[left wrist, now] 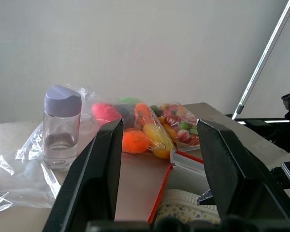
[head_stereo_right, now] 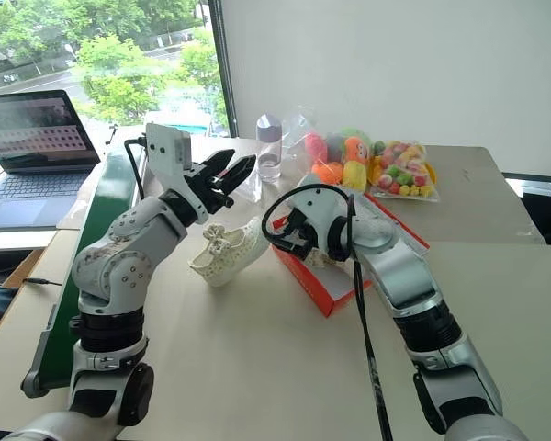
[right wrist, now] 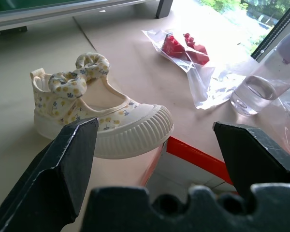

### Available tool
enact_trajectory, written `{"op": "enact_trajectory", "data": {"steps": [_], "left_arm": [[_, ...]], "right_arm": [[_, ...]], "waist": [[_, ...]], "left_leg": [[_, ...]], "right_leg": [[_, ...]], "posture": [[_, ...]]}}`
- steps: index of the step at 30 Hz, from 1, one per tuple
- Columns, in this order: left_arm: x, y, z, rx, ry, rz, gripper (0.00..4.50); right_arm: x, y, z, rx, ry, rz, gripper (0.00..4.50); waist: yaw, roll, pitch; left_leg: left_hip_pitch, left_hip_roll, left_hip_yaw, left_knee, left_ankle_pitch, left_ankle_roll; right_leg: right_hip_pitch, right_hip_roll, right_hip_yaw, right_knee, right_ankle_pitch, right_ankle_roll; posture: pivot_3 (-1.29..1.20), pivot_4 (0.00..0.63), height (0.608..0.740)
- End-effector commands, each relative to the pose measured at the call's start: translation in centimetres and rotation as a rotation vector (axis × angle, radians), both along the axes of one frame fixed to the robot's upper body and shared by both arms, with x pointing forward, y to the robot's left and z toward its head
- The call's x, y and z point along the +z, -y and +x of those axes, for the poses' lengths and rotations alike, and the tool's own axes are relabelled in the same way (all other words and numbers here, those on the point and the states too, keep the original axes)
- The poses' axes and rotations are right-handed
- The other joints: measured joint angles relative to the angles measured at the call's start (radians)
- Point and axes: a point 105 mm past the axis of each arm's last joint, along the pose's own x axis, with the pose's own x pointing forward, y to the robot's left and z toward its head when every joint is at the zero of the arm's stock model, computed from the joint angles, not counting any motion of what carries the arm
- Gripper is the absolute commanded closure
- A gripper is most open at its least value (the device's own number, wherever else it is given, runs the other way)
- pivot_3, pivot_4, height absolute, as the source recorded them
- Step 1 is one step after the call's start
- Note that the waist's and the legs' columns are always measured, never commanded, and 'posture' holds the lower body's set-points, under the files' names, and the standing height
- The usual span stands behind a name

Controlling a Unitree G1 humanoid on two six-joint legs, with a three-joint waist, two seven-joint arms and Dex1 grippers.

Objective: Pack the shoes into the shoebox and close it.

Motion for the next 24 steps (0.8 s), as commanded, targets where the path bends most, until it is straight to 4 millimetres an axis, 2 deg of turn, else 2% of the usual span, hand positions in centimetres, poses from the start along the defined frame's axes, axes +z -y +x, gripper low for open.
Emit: {"op": "enact_trajectory", "data": {"steps": [1, 10, 16, 18, 24], "left_arm": [[1.3, 0.2, -0.7, -0.019, 0.054, -0.005, 1.98], [1.2, -1.3, -0.6, 0.022, 0.052, 0.016, 1.98], [0.3, -1.9, -0.8, 0.034, 0.032, 0.046, 1.98], [-0.9, -2.5, -1.2, 0.017, 0.0, 0.143, 1.98], [-4.0, -6.5, -1.6, 0.006, -0.14, 0.413, 1.98]], "right_arm": [[1.3, -0.4, -0.4, 0.016, 0.053, 0.014, 0.0], [1.2, -0.4, -0.6, 0.048, 0.012, 0.012, 0.0], [1.2, -0.3, -0.6, 0.046, -0.007, 0.019, 0.0], [1.0, -0.2, -0.7, 0.05, -0.018, 0.014, 0.0], [0.7, 0.2, -0.8, 0.044, -0.037, 0.002, 0.0]], "waist": [[0.0, 0.0, 0.0], [-0.001, 0.0, 0.0], [-0.001, 0.0, 0.0], [-0.001, 0.0, 0.0], [-0.013, 0.0, 0.0]], "left_leg": [[0.0, 0.0, 0.0, 0.0, 0.0, 0.0], [0.0, 0.0, 0.0, 0.0, 0.0, 0.0], [0.0, 0.0, 0.0, 0.0, 0.0, 0.0], [0.0, 0.0, 0.0, 0.0, 0.0, 0.0], [0.001, 0.001, 0.0, 0.0, 0.0, -0.001]], "right_leg": [[0.0, 0.0, 0.0, 0.0, 0.0, 0.0], [0.0, 0.0, 0.0, 0.0, 0.0, 0.0], [0.0, 0.0, 0.0, 0.0, 0.0, 0.0], [0.0, 0.0, 0.0, 0.0, 0.0, 0.0], [-0.001, 0.001, 0.0, 0.001, 0.0, -0.001]], "posture": [[0.0, 0.15, 0.74], [0.0, 0.15, 0.74], [0.0, 0.15, 0.74], [0.0, 0.15, 0.74], [0.0, 0.15, 0.74]]}}
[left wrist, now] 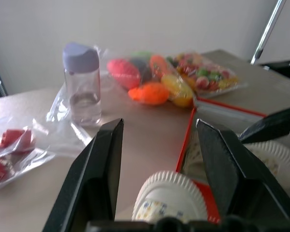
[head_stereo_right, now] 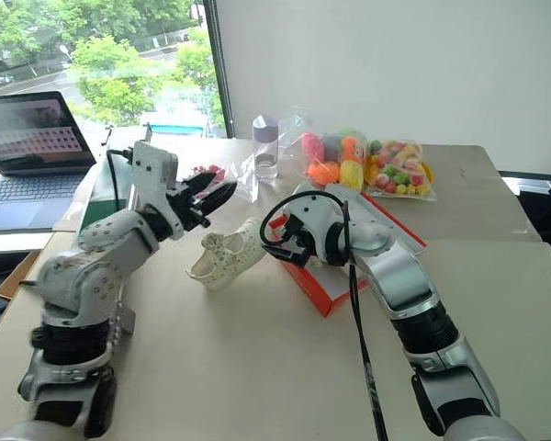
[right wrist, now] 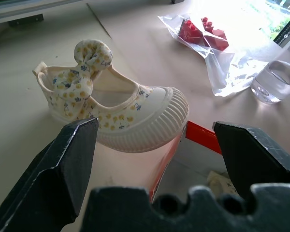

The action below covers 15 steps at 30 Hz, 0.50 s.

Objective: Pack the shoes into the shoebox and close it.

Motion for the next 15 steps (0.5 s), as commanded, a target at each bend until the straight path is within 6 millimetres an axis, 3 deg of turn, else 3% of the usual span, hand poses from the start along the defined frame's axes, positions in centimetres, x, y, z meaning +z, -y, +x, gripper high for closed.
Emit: {"op": "enact_trajectory", "data": {"steps": [1, 7, 11, 15], "left_arm": [[-0.3, -1.5, -0.6, -0.038, -0.034, 0.119, 1.98], [-2.1, -0.5, -2.5, -0.2, -0.159, 0.149, 1.98], [-4.5, -1.1, -4.2, -0.263, -0.249, 0.259, 1.98], [-5.3, -1.4, -4.5, -0.273, -0.269, 0.281, 1.98]], "right_arm": [[1.4, 0.0, -0.3, 0.01, 0.042, 0.021, 0.0], [1.1, 0.2, -0.3, 0.0, 0.036, 0.016, 0.0], [0.9, 0.5, -0.3, -0.012, 0.032, 0.011, 0.0], [0.8, 0.7, -0.2, -0.02, 0.031, 0.007, 0.0]], "waist": [[-0.002, 0.0, 0.0], [0.003, 0.0, 0.0], [0.0, 0.0, 0.0], [-0.003, 0.0, 0.0]], "left_leg": [[0.0, 0.0, 0.0, 0.0, 0.0, 0.0], [-0.001, 0.0, 0.0, 0.0, 0.0, 0.0], [-0.001, 0.0, 0.0, 0.0, 0.0, 0.0], [-0.001, 0.0, 0.001, -0.001, 0.0, -0.001]], "right_leg": [[0.0, 0.0, 0.0, 0.0, 0.0, 0.0], [0.0, -0.001, 0.0, -0.001, -0.003, -0.004], [-0.001, -0.001, 0.0, 0.0, -0.003, -0.004], [-0.002, -0.001, 0.0, 0.0, -0.004, -0.006]], "posture": [[0.0, 0.15, 0.74], [0.0, 0.15, 0.74], [0.0, 0.15, 0.74], [0.0, 0.15, 0.74]]}}
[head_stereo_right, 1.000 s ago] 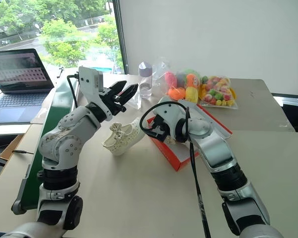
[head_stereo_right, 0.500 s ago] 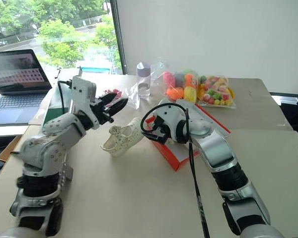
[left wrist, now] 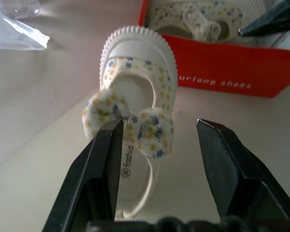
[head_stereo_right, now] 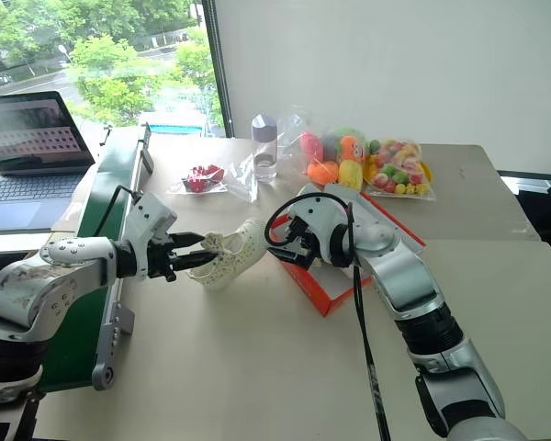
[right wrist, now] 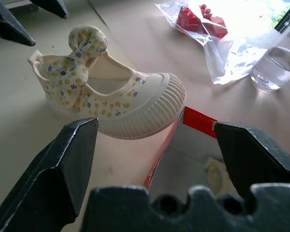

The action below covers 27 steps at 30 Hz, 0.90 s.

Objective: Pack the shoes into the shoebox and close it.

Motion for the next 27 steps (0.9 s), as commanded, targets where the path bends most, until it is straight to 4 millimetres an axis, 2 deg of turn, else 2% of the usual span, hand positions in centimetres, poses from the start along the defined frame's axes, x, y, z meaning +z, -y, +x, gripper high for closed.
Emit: {"op": "enact_trajectory", "data": {"steps": [1, 9, 14, 23, 27], "left_arm": [[0.5, 0.3, -0.2, -0.037, 0.041, 0.017, 1.98], [-1.6, 0.5, -0.5, -0.069, 0.007, 0.061, 1.98], [-3.9, 0.4, -0.2, -0.076, -0.008, 0.137, 1.98], [-5.0, 1.5, 1.1, -0.075, -0.016, 0.111, 1.98], [-5.0, 2.1, 1.3, -0.086, -0.012, 0.095, 3.22]], "right_arm": [[1.4, 0.2, -0.2, -0.002, 0.054, 0.019, 0.0], [1.4, 0.4, -0.1, -0.01, 0.055, 0.013, 0.0], [1.7, 0.5, -0.1, -0.018, 0.064, 0.015, 0.0], [2.0, 0.9, -0.1, -0.036, 0.072, 0.014, 0.0], [2.2, 0.9, 0.0, -0.039, 0.077, 0.016, 0.0]], "waist": [[0.001, 0.0, 0.0], [0.002, 0.0, 0.0], [0.003, 0.0, 0.0], [0.007, 0.0, 0.0], [0.007, 0.0, 0.0]], "left_leg": [[0.0, 0.0, 0.0, 0.0, 0.0, 0.0], [0.0, 0.0, 0.0, 0.0, 0.0, 0.0], [0.0, 0.0, 0.0, 0.0, 0.0, 0.0], [-0.001, 0.0, 0.0, 0.0, 0.0, 0.0], [-0.001, 0.0, 0.0, 0.0, 0.0, 0.0]], "right_leg": [[0.0, 0.0, 0.0, 0.0, 0.0, -0.001], [0.0, 0.0, 0.0, 0.0, -0.001, -0.001], [0.0, 0.0, 0.0, 0.0, -0.001, -0.001], [0.0, -0.001, 0.0, 0.0, -0.001, -0.001], [0.0, -0.001, 0.0, 0.0, -0.001, -0.001]], "posture": [[0.0, 0.15, 0.74], [0.0, 0.15, 0.74], [0.0, 0.15, 0.74], [0.0, 0.15, 0.74], [0.0, 0.15, 0.74]]}}
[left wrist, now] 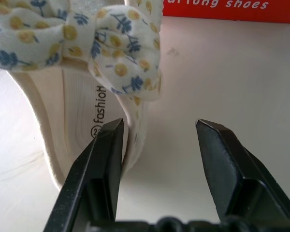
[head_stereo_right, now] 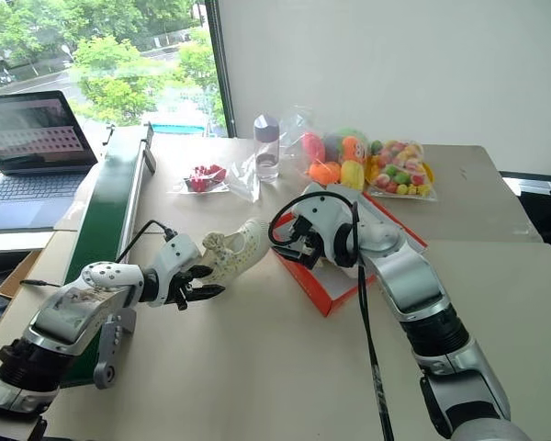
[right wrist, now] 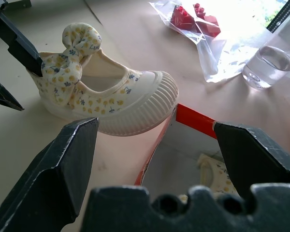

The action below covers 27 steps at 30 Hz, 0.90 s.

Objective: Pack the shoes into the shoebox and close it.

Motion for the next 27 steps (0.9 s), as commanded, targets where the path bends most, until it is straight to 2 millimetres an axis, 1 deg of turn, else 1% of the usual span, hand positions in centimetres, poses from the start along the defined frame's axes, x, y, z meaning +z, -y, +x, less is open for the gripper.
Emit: {"op": "enact_trajectory", "data": {"steps": [1, 2, 3, 4, 11, 13, 17, 19, 21, 25, 27], "left_arm": [[0.7, 0.8, 0.2, -0.037, 0.033, -0.003, 3.59], [0.7, 0.9, 0.2, -0.039, 0.034, -0.003, 3.86], [0.7, 0.9, 0.2, -0.041, 0.034, -0.004, 4.31], [0.6, 0.9, 0.2, -0.045, 0.037, 0.0, 4.46], [0.2, 1.0, -0.1, -0.054, 0.038, 0.014, 4.46], [0.4, 1.1, 0.1, -0.038, 0.048, 0.0, 4.46], [1.9, 1.2, 0.7, 0.006, 0.094, -0.061, 4.46], [3.0, 1.0, 1.0, 0.031, 0.118, -0.104, 4.46], [4.5, 0.1, 1.3, 0.069, 0.144, -0.147, 4.46], [8.0, -3.7, 2.1, 0.222, 0.212, -0.254, 4.46], [9.4, -4.3, 2.2, 0.265, 0.233, -0.319, 4.46]], "right_arm": [[1.7, 0.4, 0.0, -0.014, 0.053, 0.02, 0.0], [1.7, 0.4, 0.0, -0.015, 0.054, 0.02, 0.0], [1.8, 0.4, 0.0, -0.016, 0.055, 0.02, 0.0], [1.8, 0.5, 0.0, -0.017, 0.056, 0.019, 0.0], [1.8, 0.5, 0.1, -0.018, 0.057, 0.018, 0.0], [1.8, 0.4, 0.1, -0.016, 0.057, 0.018, 0.0], [1.8, 0.4, 0.1, -0.012, 0.056, 0.017, 0.0], [2.0, 0.3, 0.1, -0.011, 0.049, 0.038, 0.0], [2.3, 0.3, 0.1, -0.011, 0.037, 0.072, 0.0], [3.5, 0.4, 0.2, -0.016, 0.006, 0.175, 0.0], [3.8, 0.5, 0.3, -0.022, -0.007, 0.21, 0.0]], "waist": [[0.0, 0.0, 0.0], [0.0, 0.0, 0.0], [0.0, 0.0, 0.0], [0.0, 0.0, 0.0], [0.0, 0.0, 0.0], [0.0, 0.0, 0.0], [0.003, 0.0, 0.0], [0.003, 0.0, 0.0], [0.004, 0.0, 0.0], [-0.004, 0.0, 0.0], [-0.004, 0.0, 0.0]], "left_leg": [[0.0, 0.0, 0.0, 0.0, 0.0, 0.0], [0.0, 0.0, 0.0, 0.0, 0.0, 0.0], [0.0, 0.0, 0.0, 0.0, 0.0, 0.0], [0.0, 0.0, 0.0, 0.0, 0.0, 0.0], [0.0, 0.0, 0.0, 0.0, 0.0, 0.0], [0.0, 0.0, 0.0, 0.0, 0.0, 0.0], [0.0, 0.0, 0.0, 0.0, 0.0, 0.0], [0.0, 0.0, 0.0, 0.001, 0.0, 0.0], [0.0, 0.0, 0.0, 0.001, 0.0, 0.0], [0.0, 0.001, 0.0, 0.001, 0.0, 0.0], [0.0, 0.001, -0.001, 0.001, 0.0, 0.0]], "right_leg": [[0.0, 0.0, 0.0, 0.0, 0.0, 0.0], [0.0, 0.0, 0.0, 0.0, 0.0, 0.0], [0.0, 0.0, 0.0, 0.0, 0.0, 0.0], [0.0, 0.0, 0.0, 0.0, 0.0, 0.0], [0.0, 0.0, 0.0, 0.0, 0.0, 0.0], [0.0, 0.0, 0.0, 0.0, 0.0, 0.0], [0.0, 0.0, 0.0, 0.0, 0.001, 0.002], [0.0, 0.0, 0.0, 0.0, 0.002, 0.003], [0.0, 0.0, 0.0, 0.0, 0.002, 0.003], [0.0, 0.001, 0.0, 0.001, 0.003, 0.005], [0.0, 0.001, 0.0, 0.001, 0.004, 0.006]], "posture": [[0.0, 0.15, 0.74], [0.0, 0.15, 0.74], [0.0, 0.15, 0.74], [0.0, 0.15, 0.74], [0.0, 0.15, 0.74], [0.0, 0.15, 0.74], [0.0, 0.15, 0.74], [0.0, 0.15, 0.74], [0.0, 0.15, 0.74], [0.0, 0.15, 0.74], [0.0, 0.15, 0.74]]}}
